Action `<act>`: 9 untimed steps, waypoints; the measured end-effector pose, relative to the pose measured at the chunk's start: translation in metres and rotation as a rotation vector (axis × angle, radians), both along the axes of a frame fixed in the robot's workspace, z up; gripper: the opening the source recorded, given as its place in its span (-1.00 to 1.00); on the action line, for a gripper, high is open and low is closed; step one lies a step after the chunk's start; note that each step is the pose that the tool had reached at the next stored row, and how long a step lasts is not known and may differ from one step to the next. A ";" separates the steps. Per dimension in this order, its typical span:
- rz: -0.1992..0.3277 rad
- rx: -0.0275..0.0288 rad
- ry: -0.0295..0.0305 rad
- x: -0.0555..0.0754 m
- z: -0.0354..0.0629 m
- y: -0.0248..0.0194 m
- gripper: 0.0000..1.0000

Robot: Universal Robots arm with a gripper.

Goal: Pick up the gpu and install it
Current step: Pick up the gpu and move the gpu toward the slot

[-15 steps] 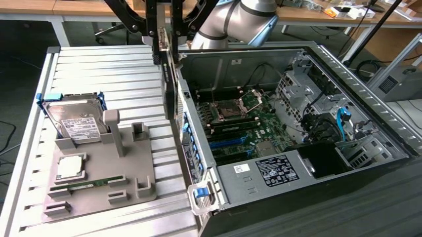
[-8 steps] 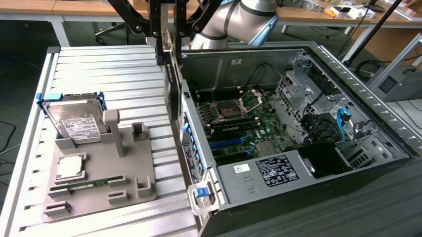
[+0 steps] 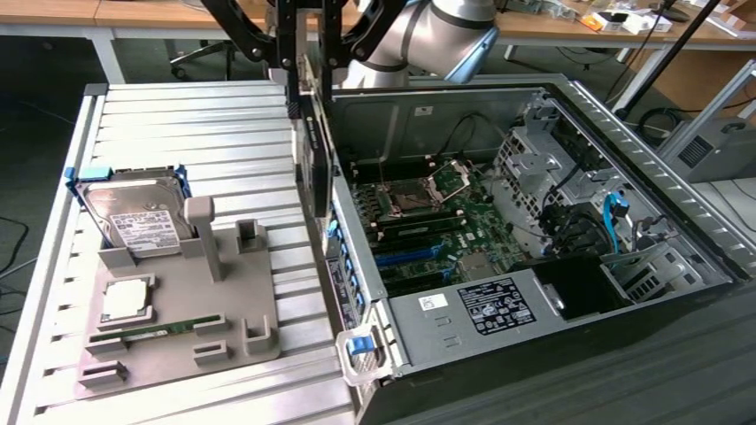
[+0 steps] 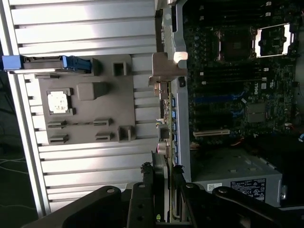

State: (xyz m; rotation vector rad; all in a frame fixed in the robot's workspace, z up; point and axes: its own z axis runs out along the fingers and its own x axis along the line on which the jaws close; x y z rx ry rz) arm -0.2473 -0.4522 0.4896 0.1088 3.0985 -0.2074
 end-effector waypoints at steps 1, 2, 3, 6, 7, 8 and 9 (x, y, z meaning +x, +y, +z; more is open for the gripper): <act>0.000 -0.0012 0.0000 0.000 0.0000 0.0000 -0.47; 0.000 -0.0023 0.0000 0.001 -0.0001 0.0000 -0.47; 0.000 -0.0035 0.0001 0.001 -0.0001 0.0000 -0.47; 0.000 -0.0067 0.0000 0.003 -0.0003 0.0000 -0.47; 0.000 -0.0078 0.0000 0.003 -0.0004 0.0000 -0.47; 0.000 -0.0097 0.0001 0.004 -0.0005 0.0000 -0.47; 0.000 -0.0113 0.0001 0.005 -0.0005 0.0000 -0.47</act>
